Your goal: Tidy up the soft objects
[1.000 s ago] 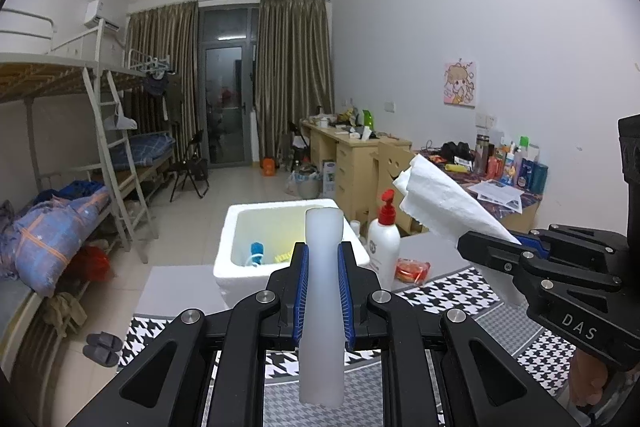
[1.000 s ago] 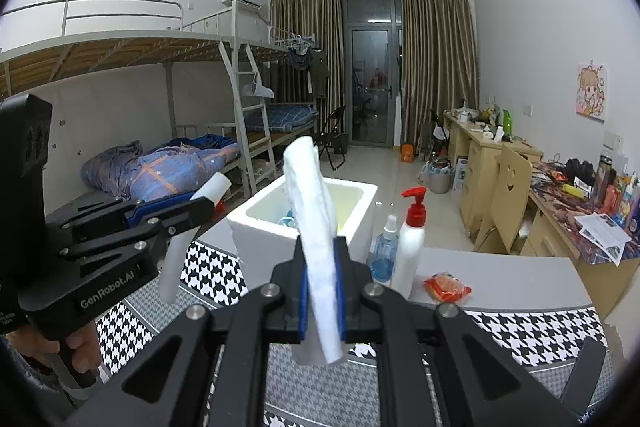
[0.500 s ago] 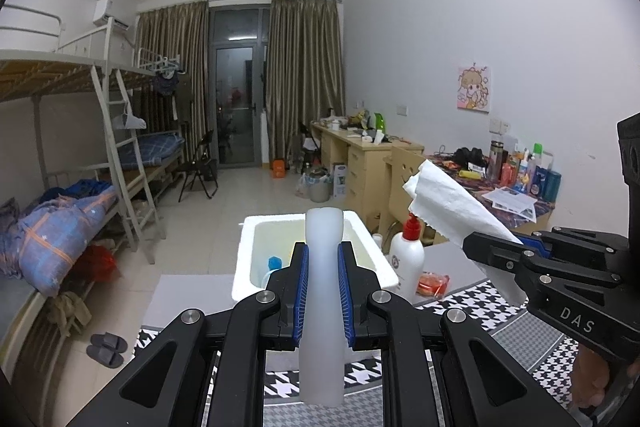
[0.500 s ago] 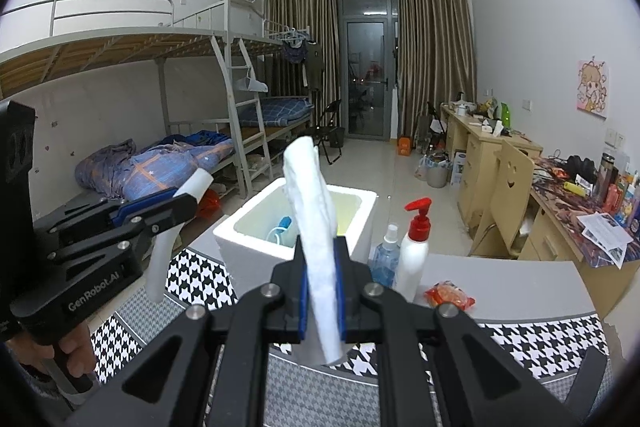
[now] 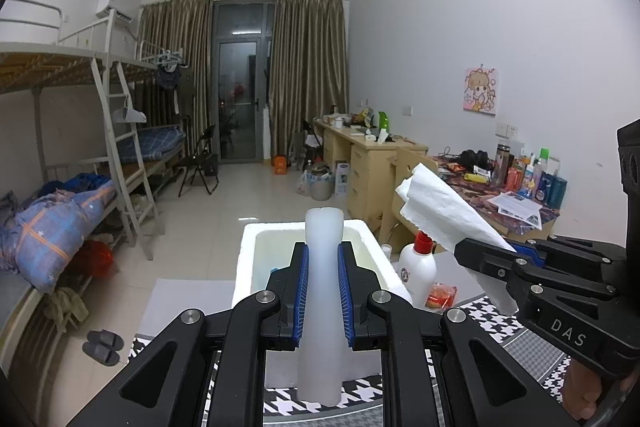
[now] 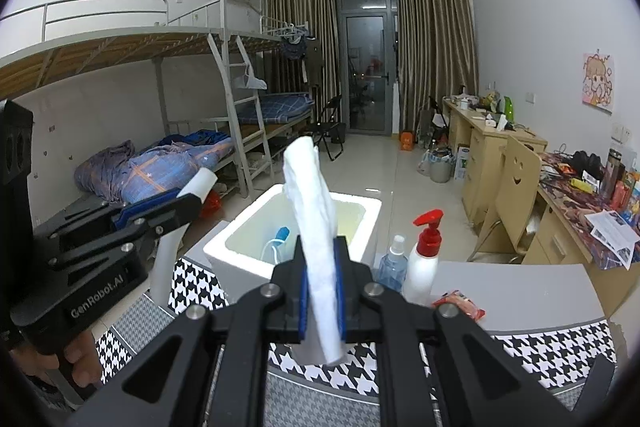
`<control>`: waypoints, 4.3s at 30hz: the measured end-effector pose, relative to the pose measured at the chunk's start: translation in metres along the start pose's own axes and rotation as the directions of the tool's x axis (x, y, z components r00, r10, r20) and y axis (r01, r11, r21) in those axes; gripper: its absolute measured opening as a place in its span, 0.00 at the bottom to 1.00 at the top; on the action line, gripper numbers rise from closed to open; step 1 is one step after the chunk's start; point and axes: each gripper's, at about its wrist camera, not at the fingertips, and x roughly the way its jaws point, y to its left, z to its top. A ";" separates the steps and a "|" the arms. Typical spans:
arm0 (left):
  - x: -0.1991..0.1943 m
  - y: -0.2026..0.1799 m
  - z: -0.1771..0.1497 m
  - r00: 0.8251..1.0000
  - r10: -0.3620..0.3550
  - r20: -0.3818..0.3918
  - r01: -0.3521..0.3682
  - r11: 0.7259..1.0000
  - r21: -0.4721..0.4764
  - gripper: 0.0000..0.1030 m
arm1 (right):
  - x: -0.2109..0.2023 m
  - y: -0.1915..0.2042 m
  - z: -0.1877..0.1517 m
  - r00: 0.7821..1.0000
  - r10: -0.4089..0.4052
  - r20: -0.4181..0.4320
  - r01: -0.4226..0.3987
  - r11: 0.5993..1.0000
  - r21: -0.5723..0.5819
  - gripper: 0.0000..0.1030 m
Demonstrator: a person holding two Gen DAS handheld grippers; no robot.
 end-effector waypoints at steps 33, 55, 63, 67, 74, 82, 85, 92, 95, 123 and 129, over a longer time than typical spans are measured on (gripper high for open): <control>0.081 0.009 0.016 0.994 0.007 -0.108 -0.007 1.000 0.004 0.17 | 0.044 -0.016 0.016 0.998 -0.036 -0.046 0.036 0.999 0.018 0.14; 0.113 0.036 0.002 0.982 0.013 -0.187 -0.021 0.999 -0.041 0.81 | 0.060 -0.019 0.013 0.996 -0.043 -0.078 0.045 0.999 0.021 0.14; 0.098 0.049 0.002 0.987 0.079 -0.143 -0.088 0.995 -0.057 0.92 | 0.063 -0.014 0.010 0.997 -0.033 -0.076 0.034 0.999 0.012 0.14; 0.090 0.051 0.003 0.986 0.119 -0.118 -0.126 0.991 -0.055 0.98 | 0.068 -0.013 0.009 0.996 -0.027 -0.086 0.028 1.000 0.014 0.14; 0.078 0.061 0.001 0.981 0.172 -0.091 -0.177 0.983 -0.044 0.99 | 0.075 -0.009 0.009 0.995 -0.015 -0.099 0.016 1.000 0.009 0.14; 0.064 0.074 -0.003 0.975 0.204 -0.084 -0.209 0.977 -0.053 0.99 | 0.085 -0.001 0.012 0.993 0.003 -0.117 -0.003 1.000 0.002 0.14; 0.061 0.076 -0.005 0.974 0.213 -0.082 -0.218 0.974 -0.054 0.99 | 0.088 0.003 0.014 0.993 0.007 -0.119 -0.007 1.000 -0.003 0.14; 0.051 0.083 -0.011 0.967 0.243 -0.082 -0.248 0.967 -0.060 0.99 | 0.096 0.008 0.016 0.991 0.022 -0.129 -0.022 1.000 0.001 0.14; 0.049 0.083 -0.013 0.961 0.264 -0.078 -0.268 0.962 -0.048 0.99 | 0.101 0.009 0.016 0.990 0.028 -0.139 -0.027 1.000 0.005 0.14; 0.000 0.069 -0.032 0.961 0.276 -0.027 -0.277 0.960 -0.029 0.99 | 0.071 0.007 0.008 0.988 0.043 -0.148 -0.035 0.998 0.060 0.78; -0.034 0.055 -0.031 0.967 0.253 0.014 -0.253 0.967 -0.030 0.99 | 0.033 0.017 0.002 0.993 0.039 -0.109 -0.033 0.998 0.053 0.85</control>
